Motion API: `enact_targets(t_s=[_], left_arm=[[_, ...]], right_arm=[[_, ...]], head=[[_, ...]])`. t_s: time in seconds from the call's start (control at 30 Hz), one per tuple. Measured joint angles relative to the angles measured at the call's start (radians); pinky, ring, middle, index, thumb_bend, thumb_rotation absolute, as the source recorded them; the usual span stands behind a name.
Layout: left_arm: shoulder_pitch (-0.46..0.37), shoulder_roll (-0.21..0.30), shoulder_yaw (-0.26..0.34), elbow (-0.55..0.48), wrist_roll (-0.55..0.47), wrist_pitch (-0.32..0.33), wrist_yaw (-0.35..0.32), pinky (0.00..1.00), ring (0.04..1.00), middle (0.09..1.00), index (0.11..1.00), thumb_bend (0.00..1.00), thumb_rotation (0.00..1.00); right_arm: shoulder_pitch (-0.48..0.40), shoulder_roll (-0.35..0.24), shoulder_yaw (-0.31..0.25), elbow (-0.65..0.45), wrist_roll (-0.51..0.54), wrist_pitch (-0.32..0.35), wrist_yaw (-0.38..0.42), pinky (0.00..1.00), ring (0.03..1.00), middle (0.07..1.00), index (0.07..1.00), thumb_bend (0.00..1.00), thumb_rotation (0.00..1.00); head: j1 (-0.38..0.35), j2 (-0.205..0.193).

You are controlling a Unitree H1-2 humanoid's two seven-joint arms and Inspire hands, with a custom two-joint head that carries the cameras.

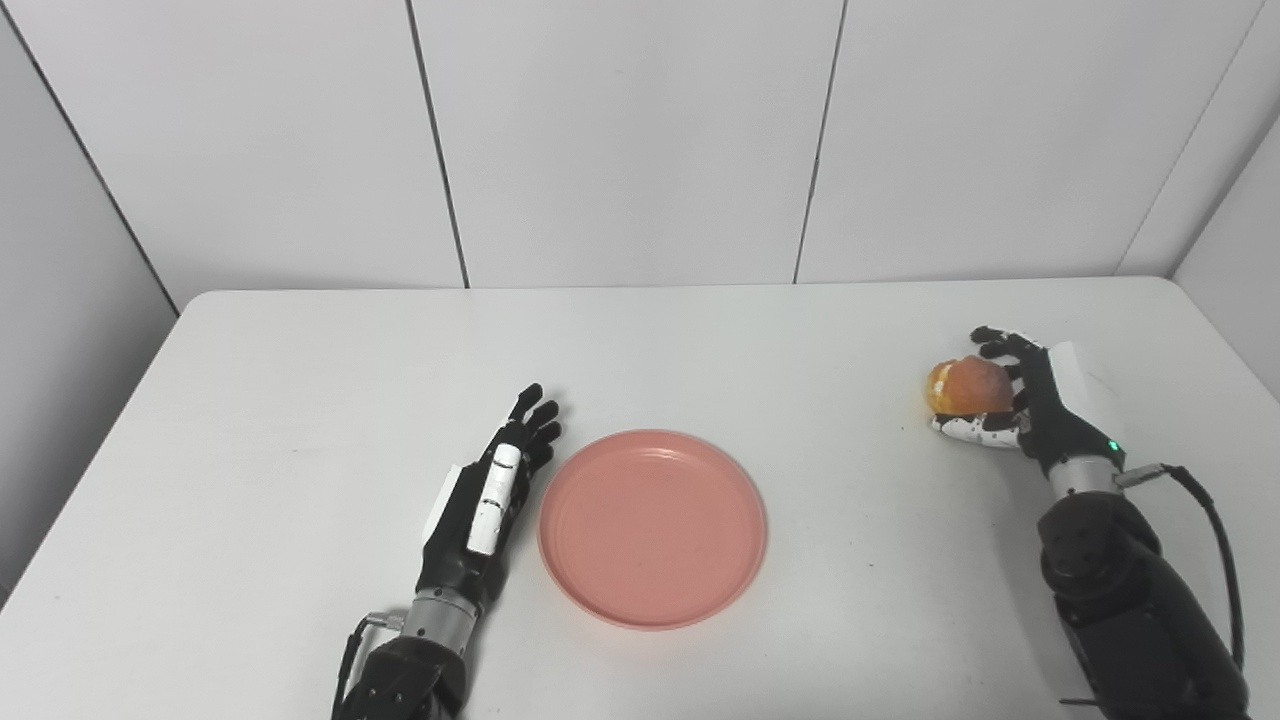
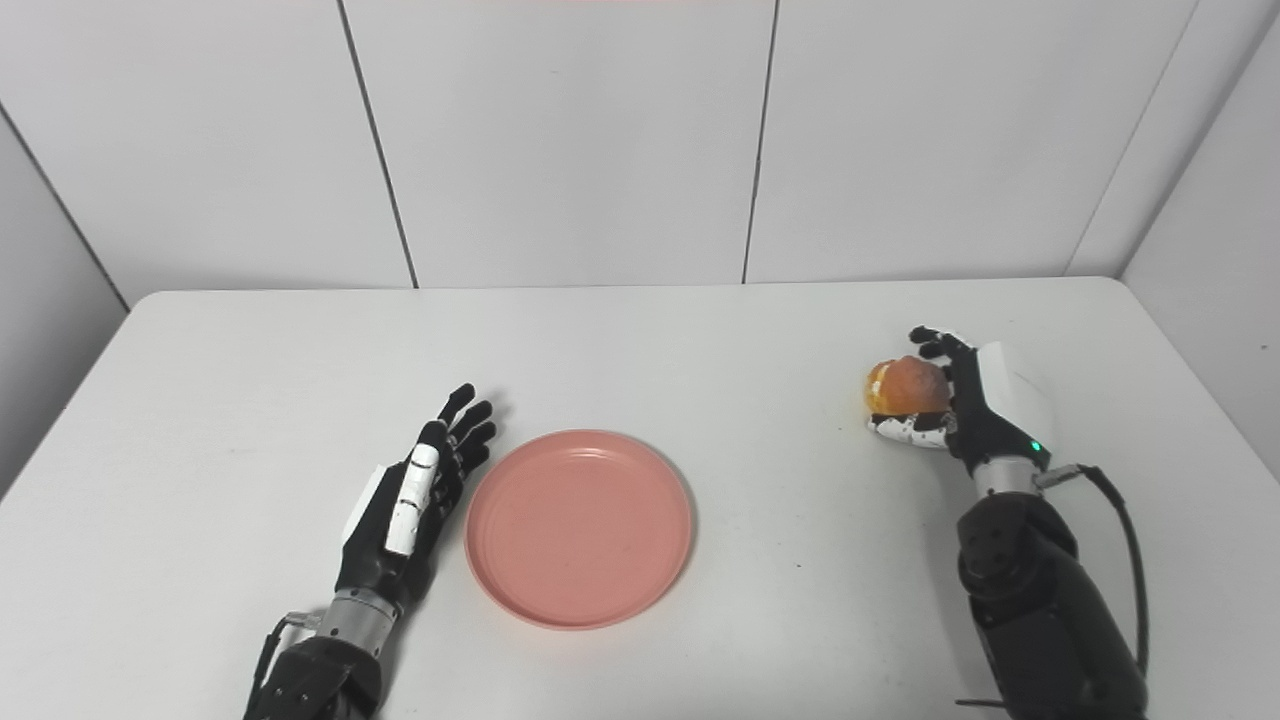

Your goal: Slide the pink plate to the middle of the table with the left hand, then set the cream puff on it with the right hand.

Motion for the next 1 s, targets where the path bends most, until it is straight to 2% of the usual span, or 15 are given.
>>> enact_targets(t_s=[0.13, 0.23, 0.3, 0.37, 0.4, 0.43, 0.47, 0.6, 0.7, 0.77, 0.83, 1.0], left_arm=[[0.0, 0.0, -0.001, 0.0, 0.0, 0.0, 0.0, 0.96, 0.935, 0.939, 0.937, 0.53, 1.0], [0.0, 0.001, -0.001, 0.0, 0.0, 0.0, 0.0, 0.95, 0.931, 0.933, 0.934, 0.52, 1.0], [0.0, 0.0, -0.002, 0.0, 0.001, 0.0, 0.0, 0.95, 0.929, 0.932, 0.933, 0.52, 1.0], [0.0, 0.0, -0.001, 0.0, 0.001, 0.0, 0.0, 0.94, 0.927, 0.929, 0.932, 0.51, 1.0], [0.0, 0.0, -0.001, 0.0, 0.001, 0.0, 0.0, 0.94, 0.927, 0.929, 0.933, 0.51, 1.0], [0.0, 0.0, -0.001, 0.0, 0.002, 0.0, 0.0, 0.94, 0.928, 0.93, 0.933, 0.51, 1.0], [0.0, 0.0, -0.001, -0.001, 0.002, 0.0, 0.0, 0.94, 0.926, 0.927, 0.931, 0.51, 1.0], [0.0, 0.0, -0.003, -0.002, 0.007, 0.0, 0.001, 0.94, 0.925, 0.927, 0.932, 0.51, 1.0], [0.0, 0.0, -0.003, -0.002, 0.01, 0.0, 0.001, 0.94, 0.926, 0.929, 0.932, 0.51, 1.0], [0.0, 0.0, -0.004, -0.002, 0.01, 0.0, 0.001, 0.93, 0.921, 0.926, 0.928, 0.51, 1.0], [0.0, -0.001, -0.004, -0.003, 0.012, 0.0, 0.002, 0.92, 0.917, 0.922, 0.923, 0.5, 1.0], [0.0, -0.003, -0.004, -0.004, 0.015, 0.0, 0.007, 0.92, 0.921, 0.928, 0.929, 0.5, 1.0]], right_arm=[[0.0, 0.0, 0.0, -0.003, -0.009, 0.003, -0.015, 0.16, 0.282, 0.484, 0.6, 0.54, 0.0], [0.001, 0.0, 0.0, -0.007, -0.016, 0.006, -0.028, 0.19, 0.373, 0.515, 0.585, 0.52, 0.0], [0.005, 0.001, -0.001, -0.017, -0.019, 0.012, -0.041, 0.19, 0.379, 0.52, 0.58, 0.52, 0.0], [0.007, 0.005, -0.002, -0.027, -0.02, 0.012, -0.062, 0.19, 0.431, 0.49, 0.577, 0.52, 0.0], [0.007, 0.006, -0.002, -0.032, -0.02, 0.01, -0.082, 0.19, 0.405, 0.501, 0.583, 0.52, 0.0], [0.008, 0.008, -0.002, -0.033, -0.019, -0.005, -0.105, 0.19, 0.391, 0.512, 0.589, 0.52, 0.0], [0.009, 0.009, -0.003, -0.033, -0.018, -0.032, -0.127, 0.21, 0.424, 0.495, 0.595, 0.52, 0.0], [0.009, 0.017, -0.004, -0.048, -0.015, -0.127, -0.198, 0.27, 0.393, 0.531, 0.598, 0.52, 0.0], [0.009, 0.032, -0.003, -0.072, -0.014, -0.208, -0.252, 0.27, 0.442, 0.494, 0.589, 0.52, 0.0], [0.006, 0.045, -0.002, -0.086, -0.014, -0.253, -0.276, 0.21, 0.444, 0.491, 0.581, 0.52, 0.0], [0.007, 0.065, -0.001, -0.126, -0.014, -0.28, -0.294, 0.23, 0.446, 0.482, 0.518, 0.52, 0.0], [0.008, 0.103, 0.01, -0.25, -0.021, -0.336, -0.297, 0.24, 0.446, 0.484, 0.502, 0.51, 0.0]], head=[[0.0, 0.0], [0.003, 0.006], [0.003, 0.008], [0.005, 0.011], [0.005, 0.011], [0.005, 0.011], [0.005, 0.011], [0.006, 0.015], [0.012, 0.023], [0.014, 0.025], [0.015, 0.032], [0.017, 0.041]])
